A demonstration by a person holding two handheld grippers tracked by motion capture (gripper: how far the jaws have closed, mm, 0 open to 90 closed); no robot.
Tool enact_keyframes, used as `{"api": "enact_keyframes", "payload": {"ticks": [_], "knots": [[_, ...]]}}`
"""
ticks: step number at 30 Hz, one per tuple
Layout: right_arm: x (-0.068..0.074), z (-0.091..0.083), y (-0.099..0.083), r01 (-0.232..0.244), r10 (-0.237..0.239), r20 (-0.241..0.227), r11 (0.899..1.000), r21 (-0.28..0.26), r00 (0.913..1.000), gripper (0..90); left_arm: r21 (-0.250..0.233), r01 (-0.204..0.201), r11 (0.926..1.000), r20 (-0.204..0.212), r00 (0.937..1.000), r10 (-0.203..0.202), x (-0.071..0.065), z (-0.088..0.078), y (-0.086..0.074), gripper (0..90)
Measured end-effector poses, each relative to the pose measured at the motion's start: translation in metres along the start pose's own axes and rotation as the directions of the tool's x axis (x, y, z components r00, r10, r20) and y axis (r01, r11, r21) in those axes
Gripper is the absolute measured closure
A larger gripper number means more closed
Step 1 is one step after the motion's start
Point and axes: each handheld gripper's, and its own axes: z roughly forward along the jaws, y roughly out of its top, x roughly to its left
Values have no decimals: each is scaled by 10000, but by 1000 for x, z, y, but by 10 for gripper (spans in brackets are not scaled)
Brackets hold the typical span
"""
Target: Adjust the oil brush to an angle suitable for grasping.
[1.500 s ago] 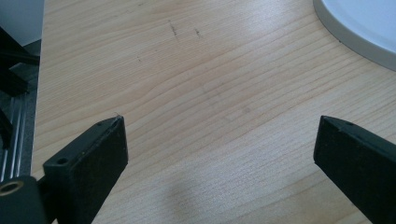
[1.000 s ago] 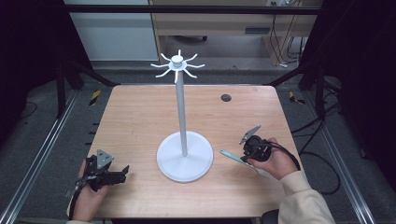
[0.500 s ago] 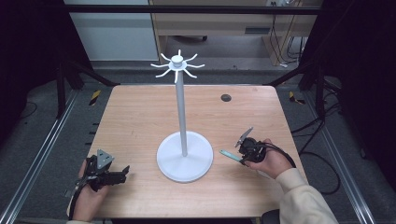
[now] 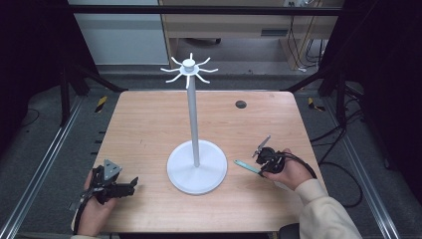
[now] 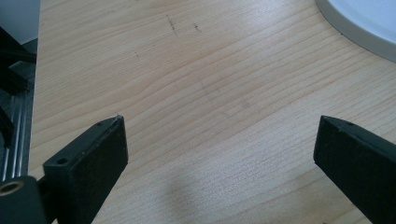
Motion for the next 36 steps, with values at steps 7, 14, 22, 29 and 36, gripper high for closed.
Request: {"api": "enact_keyframes", "payload": {"ticks": [7,14,22,29,36], "knots": [[-1,3,-1,51,-50,-54,9997,252,10000,764,14,4,10000,23,10000,-4,0,0,0,25],[-1,4,-1,97,-93,-95,9993,374,9999,774,48,-49,10000,24,10000,49,0,0,0,25],[-2,4,-2,186,-181,-132,9991,392,9998,808,68,-72,10000,41,10000,71,0,0,0,25],[-3,-1,-2,143,-137,-367,9998,144,9992,825,79,-70,9999,32,10000,70,0,0,0,25],[-4,-25,0,-199,169,-325,9953,-948,9993,826,80,-55,10000,30,10000,54,-1,1,0,25]]}}
